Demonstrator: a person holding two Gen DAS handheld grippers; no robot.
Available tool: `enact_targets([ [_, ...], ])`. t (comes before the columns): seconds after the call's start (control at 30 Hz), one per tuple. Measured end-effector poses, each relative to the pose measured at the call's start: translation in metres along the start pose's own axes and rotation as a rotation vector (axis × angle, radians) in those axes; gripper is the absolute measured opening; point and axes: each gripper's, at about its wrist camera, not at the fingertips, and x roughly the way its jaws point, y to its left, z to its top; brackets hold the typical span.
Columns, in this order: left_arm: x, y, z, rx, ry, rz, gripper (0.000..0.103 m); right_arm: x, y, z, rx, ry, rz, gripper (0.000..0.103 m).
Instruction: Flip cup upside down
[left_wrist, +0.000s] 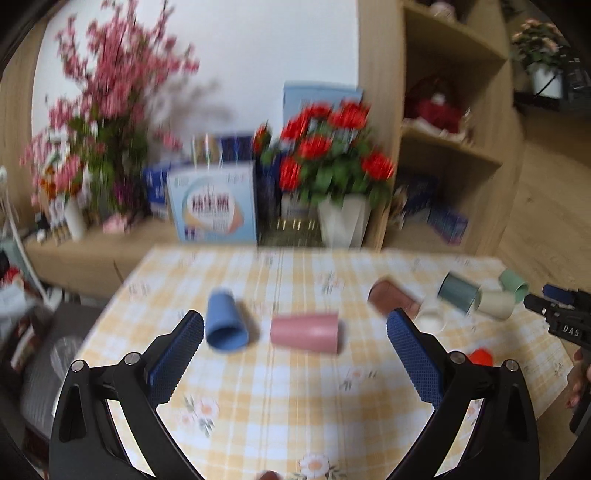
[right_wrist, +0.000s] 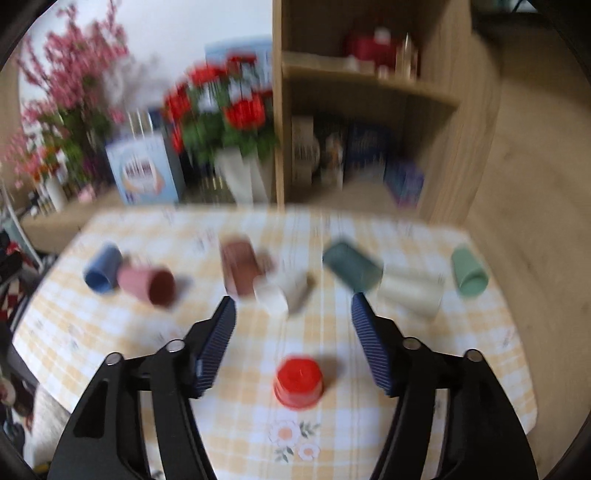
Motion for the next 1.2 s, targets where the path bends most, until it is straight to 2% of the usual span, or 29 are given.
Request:
enact_targets([
  [0.07, -0.019, -0.005, 0.015, 0.03, -0.048, -0.012, 0.097, -0.026, 0.001, 0.012, 0.017, -0.081, 0.011, 0.076],
  [0.1, -0.025, -0.008, 0.021, 0.041, -0.063, -0.017, 0.097, -0.035, 0.001, 0.016, 0.024, -0.109, 0.011, 0.087],
  [0.2, -0.047, -0.015, 0.035, 0.066, -0.099, -0.031, 0.097, -0.071, 0.002, 0.028, 0.047, -0.217, 0.02, 0.088],
  [0.27, -0.055, -0.017, 0.04, 0.067, -0.108, -0.03, 0.097, -0.085, 0.002, 0.033, 0.059, -0.242, 0.024, 0.088],
  [0.47, -0.078, -0.027, 0.042, 0.078, -0.139, -0.028, 0.097, -0.109, 0.001, 0.035, 0.076, -0.259, 0.007, 0.088],
  [0.6, -0.082, -0.03, 0.042, 0.073, -0.134, -0.033, 0.097, -0.118, 0.0, 0.031, 0.08, -0.262, -0.001, 0.088],
  [1.2, -0.078, -0.026, 0.04, 0.056, -0.104, -0.005, 0.097, -0.113, 0.003, 0.031, 0.074, -0.243, 0.017, 0.088],
])
